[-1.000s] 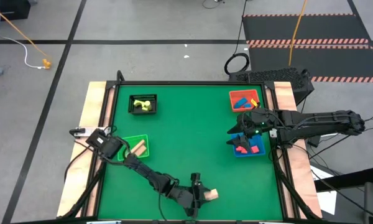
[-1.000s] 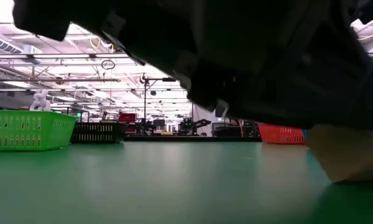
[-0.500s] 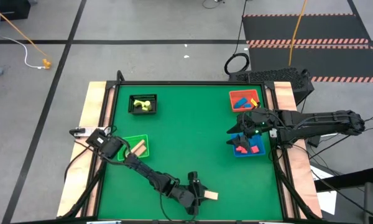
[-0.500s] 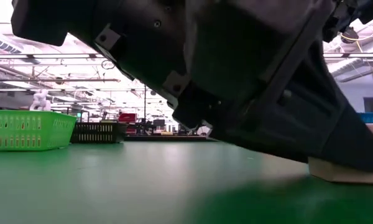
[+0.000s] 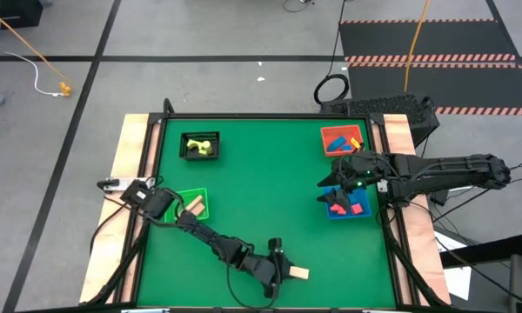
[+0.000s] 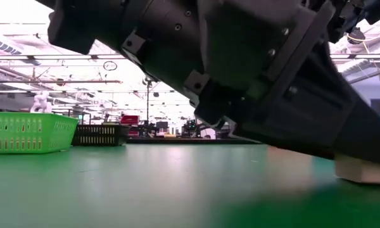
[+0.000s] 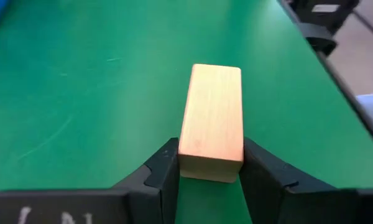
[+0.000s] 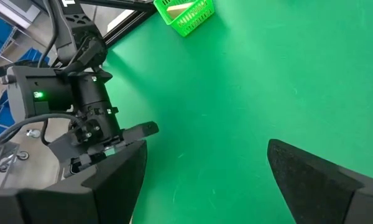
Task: Sort & place blocks by color
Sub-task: Put the light brown block into the green bin
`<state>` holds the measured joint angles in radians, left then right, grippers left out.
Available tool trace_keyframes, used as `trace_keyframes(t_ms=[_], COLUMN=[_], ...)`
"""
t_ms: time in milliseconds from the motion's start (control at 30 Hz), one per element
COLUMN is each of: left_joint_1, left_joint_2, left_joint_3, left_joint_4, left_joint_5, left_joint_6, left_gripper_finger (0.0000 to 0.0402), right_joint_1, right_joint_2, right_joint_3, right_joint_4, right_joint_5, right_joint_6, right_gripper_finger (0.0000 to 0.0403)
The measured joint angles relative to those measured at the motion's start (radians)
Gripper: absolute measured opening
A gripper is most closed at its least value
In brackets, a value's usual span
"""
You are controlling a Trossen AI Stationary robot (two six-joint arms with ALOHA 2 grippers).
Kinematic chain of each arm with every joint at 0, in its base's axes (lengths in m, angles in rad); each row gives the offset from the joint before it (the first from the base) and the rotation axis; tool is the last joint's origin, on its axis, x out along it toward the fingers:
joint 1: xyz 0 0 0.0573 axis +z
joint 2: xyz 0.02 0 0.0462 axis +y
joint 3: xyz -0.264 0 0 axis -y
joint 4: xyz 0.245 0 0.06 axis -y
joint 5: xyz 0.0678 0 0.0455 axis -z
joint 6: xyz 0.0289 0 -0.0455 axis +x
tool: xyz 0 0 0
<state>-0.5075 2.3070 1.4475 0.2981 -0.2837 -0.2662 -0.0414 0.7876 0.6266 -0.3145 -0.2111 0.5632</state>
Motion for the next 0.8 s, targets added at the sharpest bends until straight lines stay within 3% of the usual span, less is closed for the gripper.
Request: trace_keyframes(t_ms=[367, 533, 800], left_joint_1=[0.028, 0.052, 0.07], left_joint_2=[-0.03, -0.092, -0.238], left_joint_3=[-0.002, -0.002, -0.001], left_joint_4=[0.091, -0.028, -0.291], left_joint_5=[0.006, -0.038, -0.072], left_joint_6=[0.066, 0.06, -0.076], left_gripper_finger=[0.0131, 0.0131, 0.0131], right_joint_1=[0.0, 0.0, 0.0], right_joint_2=[0.0, 0.0, 0.0], right_joint_3=[0.0, 0.0, 0.0], right_joint_4=[0.0, 0.0, 0.021], right_joint_5=[0.0, 0.0, 0.006], right_joint_6=[0.0, -0.001, 0.0], right_gripper_finger=[0.0325, 0.0325, 0.0325])
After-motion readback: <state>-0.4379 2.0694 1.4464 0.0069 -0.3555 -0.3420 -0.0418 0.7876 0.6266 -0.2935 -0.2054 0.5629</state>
